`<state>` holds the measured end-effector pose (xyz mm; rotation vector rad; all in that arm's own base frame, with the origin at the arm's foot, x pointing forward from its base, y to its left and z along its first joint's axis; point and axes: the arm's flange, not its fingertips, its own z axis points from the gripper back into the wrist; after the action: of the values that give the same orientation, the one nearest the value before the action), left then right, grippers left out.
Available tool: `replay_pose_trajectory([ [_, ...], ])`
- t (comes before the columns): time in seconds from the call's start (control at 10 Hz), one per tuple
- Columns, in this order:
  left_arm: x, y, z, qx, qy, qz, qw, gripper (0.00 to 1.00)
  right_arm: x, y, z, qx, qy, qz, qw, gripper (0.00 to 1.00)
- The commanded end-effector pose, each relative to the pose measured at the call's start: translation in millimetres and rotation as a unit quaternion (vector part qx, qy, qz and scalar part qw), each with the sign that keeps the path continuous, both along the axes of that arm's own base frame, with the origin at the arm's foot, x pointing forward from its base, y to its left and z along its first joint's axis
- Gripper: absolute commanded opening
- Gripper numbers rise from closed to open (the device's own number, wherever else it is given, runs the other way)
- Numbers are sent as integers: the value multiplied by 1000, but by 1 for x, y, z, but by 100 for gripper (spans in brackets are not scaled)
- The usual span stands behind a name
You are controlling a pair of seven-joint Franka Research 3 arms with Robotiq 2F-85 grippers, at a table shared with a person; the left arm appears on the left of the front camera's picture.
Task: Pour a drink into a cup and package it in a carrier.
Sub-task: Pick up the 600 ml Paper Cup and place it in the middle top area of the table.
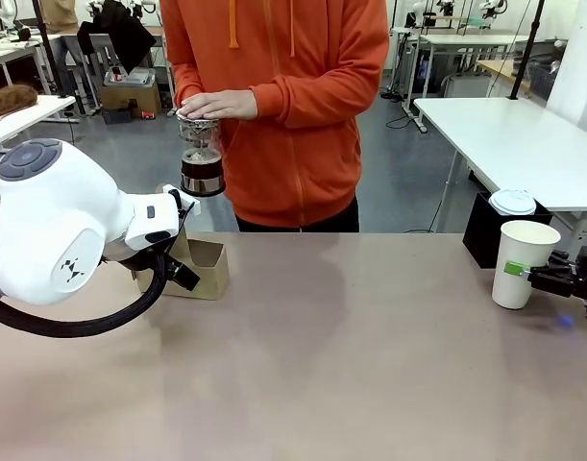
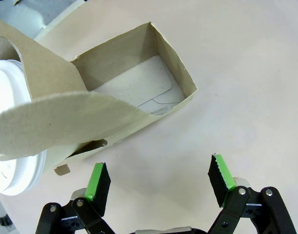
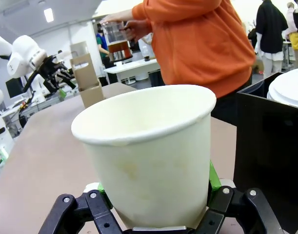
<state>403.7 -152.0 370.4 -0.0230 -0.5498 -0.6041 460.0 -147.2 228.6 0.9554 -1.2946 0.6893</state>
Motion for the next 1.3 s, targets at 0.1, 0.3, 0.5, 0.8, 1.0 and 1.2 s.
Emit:
replay_pose_trajectory([
  [0.1,0,0,0,-1,0,0,1000,100,0,0,0,0,0,0,1000,80],
  [0.3,0,0,0,-1,0,0,1000,100,-11,29,45,16,-21,-19,999,80],
  [0.5,0,0,0,-1,0,0,1000,100,-7,77,71,19,3,-25,1000,80],
  [0.8,0,0,0,-1,0,0,1000,100,6,162,79,-1,14,-34,999,80],
  [1.0,0,0,0,-1,0,0,1000,100,32,207,68,-10,-12,-61,998,80],
  [1.2,0,0,0,-1,0,0,1000,100,61,233,45,12,-14,-84,996,80],
])
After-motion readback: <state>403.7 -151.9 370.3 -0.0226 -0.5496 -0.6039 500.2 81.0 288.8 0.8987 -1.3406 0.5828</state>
